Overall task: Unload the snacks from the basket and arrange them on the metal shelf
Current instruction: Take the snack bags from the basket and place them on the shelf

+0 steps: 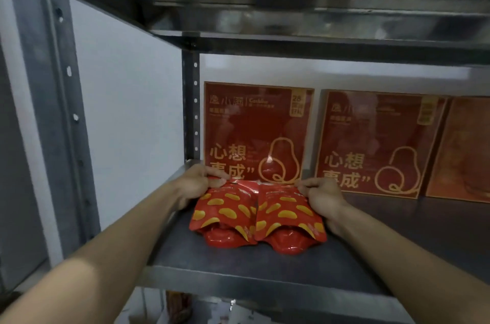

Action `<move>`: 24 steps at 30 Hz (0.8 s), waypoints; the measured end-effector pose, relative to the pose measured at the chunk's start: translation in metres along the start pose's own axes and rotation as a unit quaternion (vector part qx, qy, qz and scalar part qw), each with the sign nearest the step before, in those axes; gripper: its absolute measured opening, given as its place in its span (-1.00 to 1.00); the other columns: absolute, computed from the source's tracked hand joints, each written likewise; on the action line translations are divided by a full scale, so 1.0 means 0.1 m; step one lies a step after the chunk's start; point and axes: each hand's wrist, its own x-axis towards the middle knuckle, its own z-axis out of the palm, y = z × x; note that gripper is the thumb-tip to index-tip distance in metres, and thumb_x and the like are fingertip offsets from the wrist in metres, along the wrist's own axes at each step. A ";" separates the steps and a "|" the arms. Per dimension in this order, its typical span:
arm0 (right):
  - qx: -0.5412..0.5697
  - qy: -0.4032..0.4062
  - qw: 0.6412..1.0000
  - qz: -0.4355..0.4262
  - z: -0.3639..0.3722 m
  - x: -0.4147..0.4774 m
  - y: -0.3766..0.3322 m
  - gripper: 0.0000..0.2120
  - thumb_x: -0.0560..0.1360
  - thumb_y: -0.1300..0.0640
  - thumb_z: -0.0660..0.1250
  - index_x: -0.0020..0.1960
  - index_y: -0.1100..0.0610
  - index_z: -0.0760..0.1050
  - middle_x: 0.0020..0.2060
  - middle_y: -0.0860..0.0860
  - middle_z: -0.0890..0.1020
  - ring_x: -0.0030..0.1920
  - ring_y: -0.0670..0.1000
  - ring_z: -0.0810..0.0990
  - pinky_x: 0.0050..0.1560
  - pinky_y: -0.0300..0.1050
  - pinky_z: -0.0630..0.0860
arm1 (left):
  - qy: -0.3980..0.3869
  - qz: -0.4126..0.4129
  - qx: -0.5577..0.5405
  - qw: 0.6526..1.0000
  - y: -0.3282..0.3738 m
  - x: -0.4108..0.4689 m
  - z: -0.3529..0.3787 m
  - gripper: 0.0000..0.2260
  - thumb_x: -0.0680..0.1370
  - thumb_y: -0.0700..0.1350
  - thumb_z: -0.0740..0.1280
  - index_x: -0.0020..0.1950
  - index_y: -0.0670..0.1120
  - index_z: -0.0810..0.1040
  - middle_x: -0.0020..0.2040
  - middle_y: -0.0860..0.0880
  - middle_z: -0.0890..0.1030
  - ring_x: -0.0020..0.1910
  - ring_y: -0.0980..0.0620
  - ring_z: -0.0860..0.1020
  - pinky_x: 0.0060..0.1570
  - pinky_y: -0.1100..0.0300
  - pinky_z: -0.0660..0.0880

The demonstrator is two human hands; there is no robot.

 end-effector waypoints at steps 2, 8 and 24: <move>-0.020 0.006 1.000 -0.003 0.02 0.02 0.02 -0.79 0.63 0.29 0.21 -0.03 0.18 0.62 -0.16 0.09 0.67 -0.19 -0.02 0.64 -0.30 -0.23 0.53 | 0.001 0.004 0.016 1.000 0.02 0.00 0.00 -0.82 0.59 -0.22 0.31 0.15 -0.12 0.64 0.10 -0.11 0.64 0.07 -0.04 0.61 0.05 0.16 0.57; -0.110 -0.014 0.994 -0.015 0.00 0.03 0.01 -0.81 0.63 0.24 0.21 0.07 0.14 0.60 -0.05 0.06 0.64 -0.06 -0.02 0.61 -0.14 -0.20 0.54 | 0.004 0.032 0.079 0.996 0.04 -0.03 0.04 -0.82 0.58 -0.16 0.33 0.17 -0.08 0.62 0.09 0.02 0.58 0.04 0.08 0.56 -0.04 0.25 0.52; -0.352 -0.053 0.921 -0.157 -0.14 -0.25 -0.28 -0.56 0.59 -0.02 0.30 0.41 0.13 0.44 0.34 0.06 0.52 0.35 0.07 0.45 0.34 -0.08 0.39 | 0.081 0.097 0.268 0.955 0.07 -0.26 0.06 -0.82 0.58 -0.03 0.34 0.13 -0.07 0.60 0.09 0.03 0.57 0.08 0.04 0.53 -0.04 0.28 0.43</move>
